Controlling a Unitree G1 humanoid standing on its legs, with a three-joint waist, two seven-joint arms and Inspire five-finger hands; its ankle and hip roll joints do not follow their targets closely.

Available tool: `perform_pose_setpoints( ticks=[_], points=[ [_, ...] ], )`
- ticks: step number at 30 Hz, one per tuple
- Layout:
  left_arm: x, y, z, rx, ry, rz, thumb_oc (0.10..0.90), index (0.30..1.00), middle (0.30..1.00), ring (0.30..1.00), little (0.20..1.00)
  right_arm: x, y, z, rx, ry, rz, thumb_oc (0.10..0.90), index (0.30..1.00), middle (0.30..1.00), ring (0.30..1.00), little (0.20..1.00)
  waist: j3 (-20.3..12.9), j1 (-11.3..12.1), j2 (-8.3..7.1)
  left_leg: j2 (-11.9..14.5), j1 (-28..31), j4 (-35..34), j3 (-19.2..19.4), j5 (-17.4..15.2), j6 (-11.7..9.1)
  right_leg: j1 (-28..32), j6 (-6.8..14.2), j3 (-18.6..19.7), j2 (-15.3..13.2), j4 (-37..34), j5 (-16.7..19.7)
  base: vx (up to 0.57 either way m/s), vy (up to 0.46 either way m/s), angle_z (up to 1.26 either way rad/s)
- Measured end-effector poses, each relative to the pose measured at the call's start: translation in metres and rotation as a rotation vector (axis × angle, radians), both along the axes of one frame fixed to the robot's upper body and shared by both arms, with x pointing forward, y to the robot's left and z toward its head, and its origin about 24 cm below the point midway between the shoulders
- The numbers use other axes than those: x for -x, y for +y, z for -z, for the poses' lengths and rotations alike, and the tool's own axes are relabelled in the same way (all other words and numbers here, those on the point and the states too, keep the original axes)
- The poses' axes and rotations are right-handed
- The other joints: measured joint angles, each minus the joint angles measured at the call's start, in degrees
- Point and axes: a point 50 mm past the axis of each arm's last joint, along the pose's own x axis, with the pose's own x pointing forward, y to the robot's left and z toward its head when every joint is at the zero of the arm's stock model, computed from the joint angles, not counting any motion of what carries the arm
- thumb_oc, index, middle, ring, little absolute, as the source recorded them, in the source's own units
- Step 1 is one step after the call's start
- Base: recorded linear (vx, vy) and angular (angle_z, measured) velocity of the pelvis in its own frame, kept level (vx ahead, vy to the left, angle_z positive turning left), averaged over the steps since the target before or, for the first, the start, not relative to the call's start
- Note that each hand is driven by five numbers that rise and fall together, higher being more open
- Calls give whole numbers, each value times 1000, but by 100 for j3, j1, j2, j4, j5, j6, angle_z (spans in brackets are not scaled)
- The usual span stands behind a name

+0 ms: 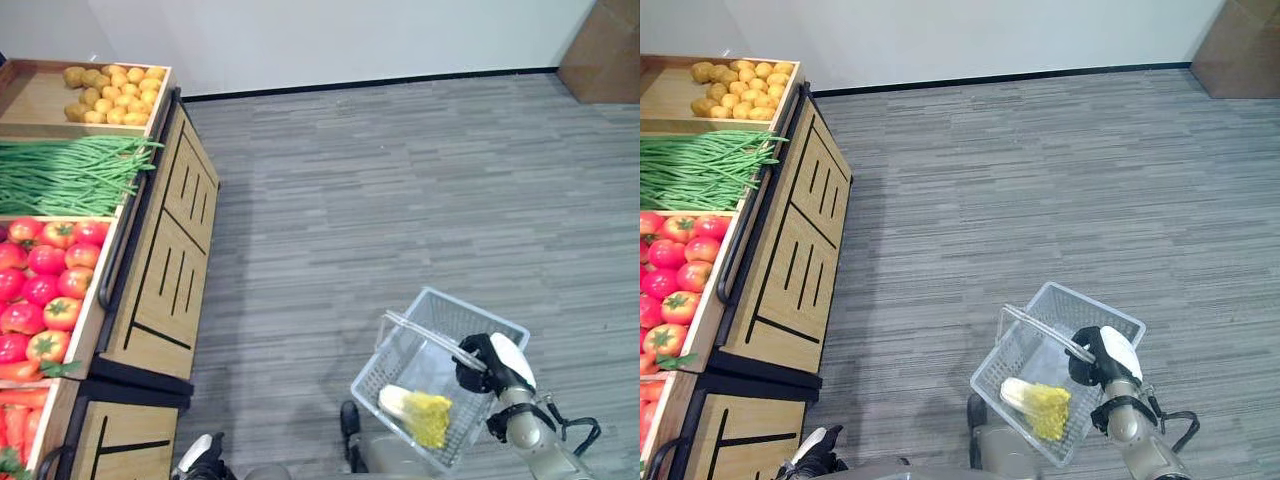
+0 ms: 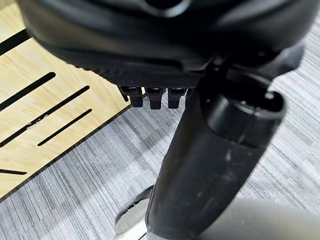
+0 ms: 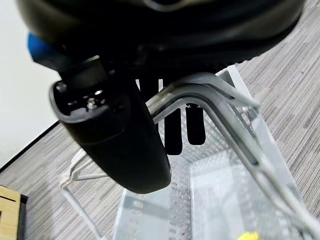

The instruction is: Get the vegetables into the basket

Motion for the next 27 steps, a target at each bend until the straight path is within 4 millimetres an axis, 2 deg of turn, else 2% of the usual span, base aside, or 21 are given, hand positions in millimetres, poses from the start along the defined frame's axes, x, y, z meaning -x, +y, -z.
perform_pose_setpoints(
  ticks=[1,2,3,4,6,8,9,10,12,13,14,15,16,17,18,20,22,24,25,26,27],
  points=[
    [-2,0,-1,-2,-7,1,900,1000,1000,1000,1000,1,0,0,1,1,0,400,300,300,300,300,-1,-2,-4,2,-112,203,-16,29,-63,0,-4,-38,-5,-4,0,71,-131,23],
    [-8,-1,-2,-3,-24,5,900,1000,1000,1000,1000,2,-1,1,2,6,2,400,300,300,300,300,-2,-8,-10,-13,-266,504,-30,-56,-250,16,-59,-83,-25,1,49,103,-181,22],
    [-9,-2,-2,-3,-25,3,900,1000,1000,1000,1000,4,-1,2,1,10,2,400,300,300,300,300,-6,-3,-3,-56,-389,701,-62,154,-336,58,-99,-114,-23,14,-43,72,-92,39],
    [-13,-3,-2,-6,-35,3,900,1000,1000,1000,1000,10,-2,4,1,26,7,400,300,300,300,300,32,-26,-61,-56,-618,1169,-45,146,-390,147,-113,-234,-48,-18,-68,118,-128,37],
    [-16,-3,-3,-6,-46,6,900,1000,1000,1000,1000,15,-1,7,-1,41,10,400,300,300,300,300,45,-15,-73,-65,-873,1547,206,154,-364,437,-168,-290,-23,-214,-220,252,-82,37],
    [-19,-2,-4,-11,-56,13,900,1000,1000,1000,1000,18,-2,8,-1,41,22,400,300,300,300,300,70,-8,-150,-156,-931,796,444,-34,-291,550,-58,-298,-66,-460,-147,206,7,28],
    [-20,-1,-5,-14,-58,11,900,1000,1000,1000,1000,17,-2,8,1,36,23,400,300,300,300,300,102,24,-203,-287,-951,-164,560,-9,-225,597,27,-295,-119,-611,-93,138,35,12],
    [-20,-2,-5,-11,-58,12,900,1000,1000,1000,1000,16,-2,8,3,33,26,400,300,300,300,300,109,53,-205,-368,-929,-971,604,148,-173,619,70,-322,-109,-658,-55,238,68,-3],
    [-12,-1,-3,-13,-36,10,900,1000,1000,1000,1000,16,2,10,-6,29,28,400,300,300,300,300,115,126,-194,-400,-1126,-1333,655,488,-154,738,146,-276,19,-742,-152,272,80,-7],
    [-9,-4,-1,-9,-24,19,900,1000,1000,1000,1000,16,2,13,-11,22,56,400,300,300,300,300,143,128,-88,-273,-1247,-1587,642,724,-153,763,569,-512,56,-596,-536,154,58,-23],
    [-9,-7,-1,-3,-25,22,900,1000,1000,1000,1000,14,1,13,-7,23,57,400,300,300,300,300,167,272,28,-14,-1329,-1748,549,801,-179,421,478,-648,145,89,-888,245,137,-38],
    [-5,-6,0,1,-16,23,900,1000,1000,1000,1000,12,4,11,-12,10,45,400,300,300,300,300,242,296,-57,114,-1483,-1527,697,933,-191,412,-199,-582,177,278,-761,245,138,-42],
    [-2,-9,1,8,-5,19,900,1000,1000,1000,1000,16,4,14,-12,27,55,400,300,300,300,300,232,279,-57,151,-1500,-1487,813,974,-95,551,-92,-569,244,140,-759,331,235,-27],
    [-1,-9,1,11,-9,20,900,1000,1000,1000,1000,19,4,15,-15,36,56,400,300,300,300,300,233,315,-109,39,-1465,-1409,1053,1004,16,709,15,-471,230,-12,-753,169,134,-19],
    [0,-8,1,9,-9,21,900,1000,1000,1000,1000,21,4,16,-16,37,58,400,300,300,300,300,231,316,-147,-147,-1443,-1403,1098,1016,67,812,119,-436,196,-71,-714,238,191,-26],
    [2,-8,1,9,-7,19,900,1000,1000,1000,1000,25,0,16,-13,42,82,400,300,300,300,300,217,291,-166,-473,-1307,-1426,1167,1030,376,1024,55,-363,159,-230,-658,187,185,-19],
    [-2,-7,0,5,-19,21,900,1000,1000,1000,1000,27,-1,17,-8,50,84,400,300,300,300,300,207,279,-163,-683,-1268,-1419,1257,1012,457,1123,55,-271,169,-270,-657,216,238,-25],
    [-10,-7,-2,6,-42,28,900,1000,1000,1000,1000,26,0,17,-13,54,80,400,300,300,300,300,204,273,-170,-900,-1261,-1424,1382,913,810,1209,58,-104,157,-263,-660,158,198,-34],
    [-14,-8,-3,7,-52,31,900,1000,1000,1000,1000,25,1,17,-16,53,77,400,300,300,300,300,201,266,-166,-961,-1259,-1422,1493,846,965,1253,78,-5,167,-242,-671,150,211,-58],
    [-16,-6,-4,2,-57,33,900,1000,1000,1000,1000,22,4,17,-20,54,61,400,300,300,300,300,172,256,-131,-942,-1270,-1385,1600,861,1185,1323,229,141,265,-140,-769,128,197,-62],
    [-16,-5,-4,0,-58,33,900,1000,1000,1000,1000,22,5,17,-22,56,53,400,300,300,300,300,135,253,-106,-876,-1293,-1331,1597,916,1264,1377,315,181,335,-106,-848,119,185,-60]
  ],
)
